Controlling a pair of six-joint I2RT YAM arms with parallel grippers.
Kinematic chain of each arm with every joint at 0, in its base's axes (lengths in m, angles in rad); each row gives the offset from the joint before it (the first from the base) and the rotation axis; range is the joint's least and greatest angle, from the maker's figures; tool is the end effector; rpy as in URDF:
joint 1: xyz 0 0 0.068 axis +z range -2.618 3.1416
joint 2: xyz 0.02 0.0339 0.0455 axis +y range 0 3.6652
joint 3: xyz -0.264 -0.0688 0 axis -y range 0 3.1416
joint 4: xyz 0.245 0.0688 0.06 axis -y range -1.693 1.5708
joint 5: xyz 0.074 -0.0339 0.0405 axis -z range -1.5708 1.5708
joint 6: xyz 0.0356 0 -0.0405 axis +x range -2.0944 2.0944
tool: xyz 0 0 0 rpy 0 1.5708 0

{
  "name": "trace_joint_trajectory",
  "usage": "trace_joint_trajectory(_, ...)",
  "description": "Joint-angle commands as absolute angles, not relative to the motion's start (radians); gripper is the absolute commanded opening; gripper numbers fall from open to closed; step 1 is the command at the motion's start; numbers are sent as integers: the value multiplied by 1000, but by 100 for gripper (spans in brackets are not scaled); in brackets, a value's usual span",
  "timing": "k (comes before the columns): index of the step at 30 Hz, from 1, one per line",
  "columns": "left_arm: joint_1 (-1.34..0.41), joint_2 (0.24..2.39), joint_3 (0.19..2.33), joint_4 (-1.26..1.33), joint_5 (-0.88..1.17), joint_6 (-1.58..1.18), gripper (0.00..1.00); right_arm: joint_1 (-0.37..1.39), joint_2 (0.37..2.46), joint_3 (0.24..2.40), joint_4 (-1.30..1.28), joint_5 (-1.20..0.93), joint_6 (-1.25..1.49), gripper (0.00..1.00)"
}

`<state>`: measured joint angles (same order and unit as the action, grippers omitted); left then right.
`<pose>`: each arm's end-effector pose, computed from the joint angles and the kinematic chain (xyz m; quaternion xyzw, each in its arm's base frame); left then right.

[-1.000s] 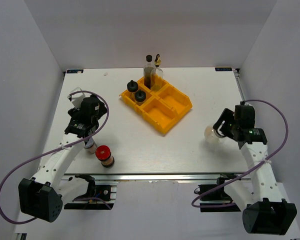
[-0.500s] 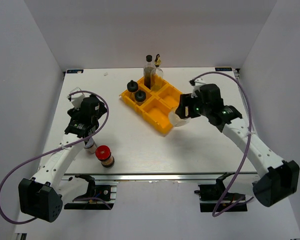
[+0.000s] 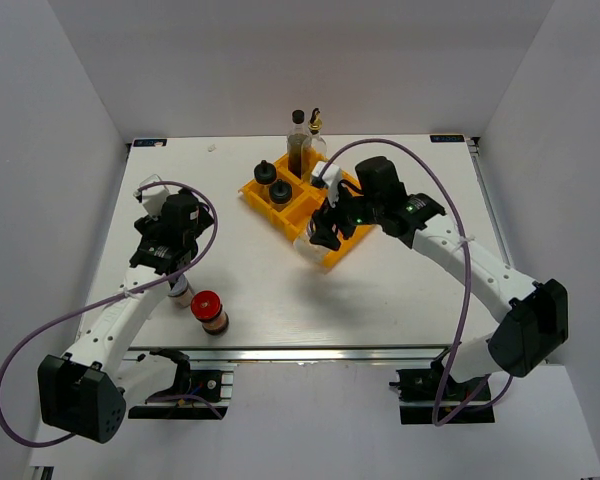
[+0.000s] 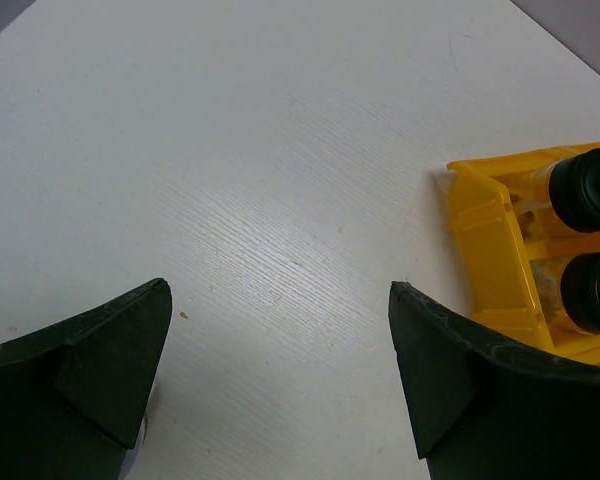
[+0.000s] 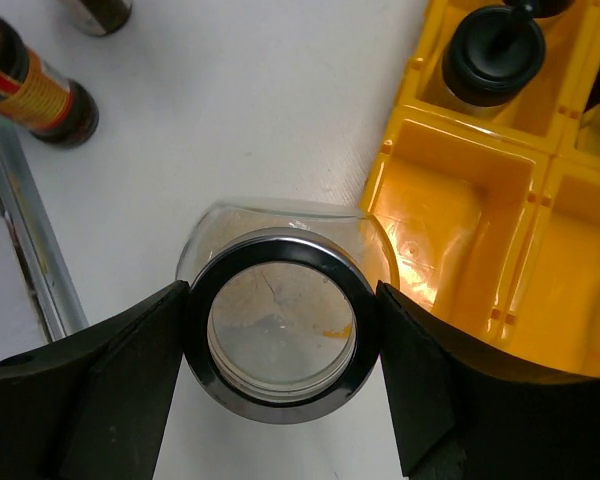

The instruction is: Organize the condiment bottles

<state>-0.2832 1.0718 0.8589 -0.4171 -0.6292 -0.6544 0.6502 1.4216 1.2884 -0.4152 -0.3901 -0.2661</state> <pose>0.2256 -0.0438 0.2916 -0.2943 0.8072 0.0513 0.5091 0.2487 0.2062 0.3458 -0.4635 0.7254 0.2575 0.4389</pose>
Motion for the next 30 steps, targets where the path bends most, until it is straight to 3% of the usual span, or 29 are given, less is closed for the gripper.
trace_joint_trajectory(1,-278,1075,859,-402,-646,-655,98,652,1437,1371,-414,-496,-396,0)
trace_joint_trajectory(6,-276,1078,862,-405,-646,-653,98,650,1482,1410,-348,-309,-198,0)
trace_joint_trajectory(13,-276,1071,859,-402,-638,-655,98,649,1486,1391,-248,483,429,0)
trace_joint_trajectory(15,-276,1066,859,-403,-637,-653,98,649,1500,1397,-262,604,541,0)
trace_joint_trajectory(21,-278,1043,851,-399,-629,-650,98,641,1598,1511,-353,797,722,0)
trace_joint_trajectory(30,-278,1035,845,-393,-611,-643,98,617,1828,1779,-568,885,887,0)
